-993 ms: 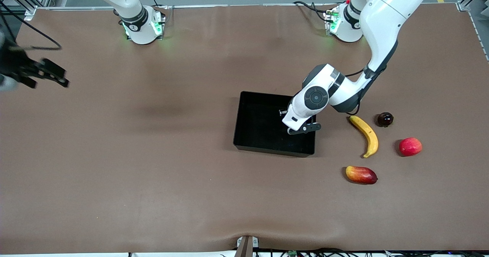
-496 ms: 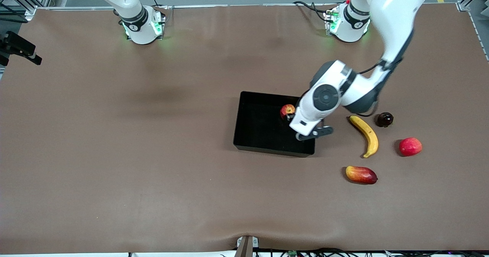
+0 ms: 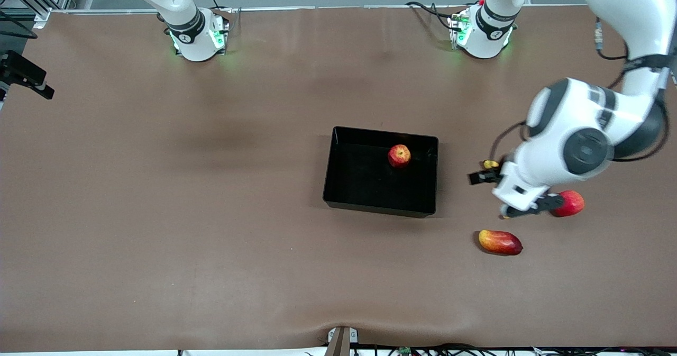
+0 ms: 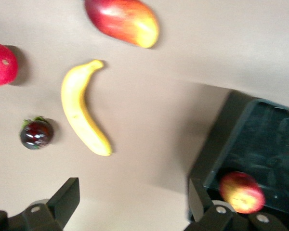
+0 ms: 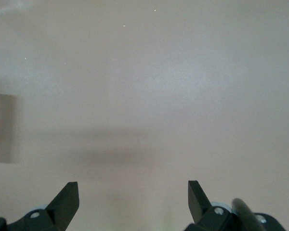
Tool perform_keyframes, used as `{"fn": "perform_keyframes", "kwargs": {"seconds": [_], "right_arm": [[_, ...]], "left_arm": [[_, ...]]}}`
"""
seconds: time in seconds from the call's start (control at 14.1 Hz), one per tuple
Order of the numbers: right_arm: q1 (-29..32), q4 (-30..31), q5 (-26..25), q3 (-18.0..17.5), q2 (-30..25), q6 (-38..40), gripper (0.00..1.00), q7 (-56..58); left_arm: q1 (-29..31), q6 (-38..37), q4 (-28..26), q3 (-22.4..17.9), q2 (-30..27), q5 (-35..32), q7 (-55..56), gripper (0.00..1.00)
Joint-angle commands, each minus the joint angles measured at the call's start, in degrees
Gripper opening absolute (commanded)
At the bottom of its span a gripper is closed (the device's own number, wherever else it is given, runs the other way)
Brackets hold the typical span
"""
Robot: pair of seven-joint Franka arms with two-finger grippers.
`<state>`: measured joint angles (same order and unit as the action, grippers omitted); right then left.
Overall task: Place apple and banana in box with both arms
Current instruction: 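Move the left gripper to the yellow banana and grasp it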
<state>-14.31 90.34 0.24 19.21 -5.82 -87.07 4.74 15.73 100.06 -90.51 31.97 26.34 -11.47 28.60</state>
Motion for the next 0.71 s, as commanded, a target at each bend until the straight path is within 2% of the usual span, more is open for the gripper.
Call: {"fn": "perform_keyframes", "kwargs": {"seconds": [0.0,0.14,0.28,0.5,0.64], "right_arm": [[0.52,-1.57,-0.42,0.03,0.98,0.49,1.00,0.35],[2.79,-1.66,-0.24,-1.45,1.16,0.93,1.00,0.35],[6.30,-1.66,-0.33,-6.45,1.16,0.85,1.00,0.26],[9.03,-1.57,-0.33,-7.95,1.25,0.85,1.00,0.44],[15.25,-1.57,-0.42,-14.35,1.34,0.93,1.00,0.44]], "left_arm": [[5.34,4.86,-5.35,1.08,-0.06,-1.19,-5.74,1.00],[8.60,10.56,-10.71,0.99,0.03,-3.54,-6.02,1.00],[10.10,18.73,-16.95,0.91,0.20,-8.90,-5.84,1.00],[13.18,29.02,-23.20,0.73,1.87,-14.53,-5.23,0.90],[14.59,31.50,-24.01,0.47,3.53,-15.87,-4.87,0.84]]}}
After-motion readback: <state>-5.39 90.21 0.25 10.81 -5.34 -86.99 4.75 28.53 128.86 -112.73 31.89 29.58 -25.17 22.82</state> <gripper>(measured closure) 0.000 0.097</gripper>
